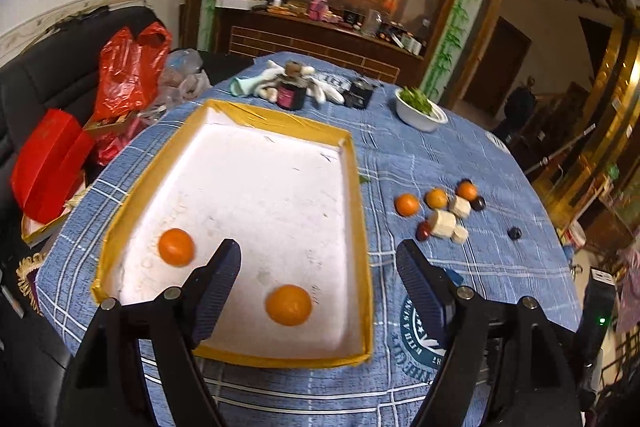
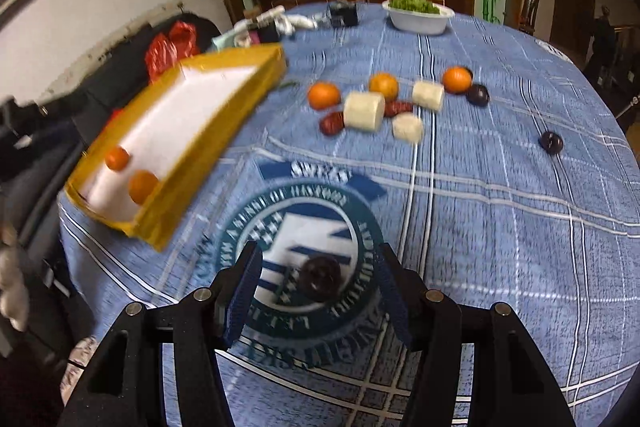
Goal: Organize fruits
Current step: 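Grasp an orange with the left tool while the right tool grasps a dark plum, then carry the orange and plum over the tray and open both tools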
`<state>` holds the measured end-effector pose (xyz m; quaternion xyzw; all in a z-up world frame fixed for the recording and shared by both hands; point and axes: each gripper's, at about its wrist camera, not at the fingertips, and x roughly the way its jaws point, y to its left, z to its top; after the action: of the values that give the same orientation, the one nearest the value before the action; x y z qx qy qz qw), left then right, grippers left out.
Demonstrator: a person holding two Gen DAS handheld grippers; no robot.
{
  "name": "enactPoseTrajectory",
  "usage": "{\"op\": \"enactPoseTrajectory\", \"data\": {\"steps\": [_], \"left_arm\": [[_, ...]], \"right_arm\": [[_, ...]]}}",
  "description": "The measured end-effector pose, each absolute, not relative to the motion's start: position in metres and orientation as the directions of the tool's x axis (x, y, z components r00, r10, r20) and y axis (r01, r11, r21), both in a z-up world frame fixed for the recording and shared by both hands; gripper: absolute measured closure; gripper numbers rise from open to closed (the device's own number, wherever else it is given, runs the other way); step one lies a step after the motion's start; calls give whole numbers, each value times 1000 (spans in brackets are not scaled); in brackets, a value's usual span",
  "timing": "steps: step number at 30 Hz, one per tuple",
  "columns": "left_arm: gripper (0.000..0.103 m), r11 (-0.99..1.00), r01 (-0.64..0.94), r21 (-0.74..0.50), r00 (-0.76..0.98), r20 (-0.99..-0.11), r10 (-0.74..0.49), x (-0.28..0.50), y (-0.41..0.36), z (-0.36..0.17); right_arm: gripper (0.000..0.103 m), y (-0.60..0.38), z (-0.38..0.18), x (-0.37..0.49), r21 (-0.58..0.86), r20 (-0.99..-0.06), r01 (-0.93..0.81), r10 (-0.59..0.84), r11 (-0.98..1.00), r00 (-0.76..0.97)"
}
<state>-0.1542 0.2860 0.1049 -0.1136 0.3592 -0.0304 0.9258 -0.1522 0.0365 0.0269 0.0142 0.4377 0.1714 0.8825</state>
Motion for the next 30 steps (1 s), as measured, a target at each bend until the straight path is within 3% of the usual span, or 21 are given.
{"op": "enactPoseTrajectory", "data": {"steps": [3, 5, 14, 23, 26, 28, 30], "left_arm": [[24, 975, 9, -223, 723, -672, -161, -147, 269, 99], [24, 975, 39, -217, 709, -681, -180, -142, 256, 95], [24, 944, 158, -288, 613, -721, -323, -76, 201, 79], [29, 954, 140, -263, 533, -792, -297, 15, 162, 42], [40, 964, 119, -238, 501, -824, -266, 33, 157, 27], [57, 968, 129, -214, 486, -838, -250, 38, 152, 19], [68, 978, 123, -168, 490, -847, -207, 38, 150, 15]], "right_arm": [[55, 38, 16, -152, 171, -780, -295, 312, 940, 542], [75, 40, 11, -151, 162, -791, -303, 307, 939, 529], [77, 9, 20, -139, 260, -752, -262, 365, 929, 549], [77, -32, 14, -113, 435, -706, -200, 471, 878, 529], [77, -33, 13, -112, 454, -695, -206, 489, 867, 527], [77, -34, 12, -110, 464, -693, -204, 497, 862, 523], [76, -35, 11, -111, 468, -689, -208, 502, 859, 523]]}}
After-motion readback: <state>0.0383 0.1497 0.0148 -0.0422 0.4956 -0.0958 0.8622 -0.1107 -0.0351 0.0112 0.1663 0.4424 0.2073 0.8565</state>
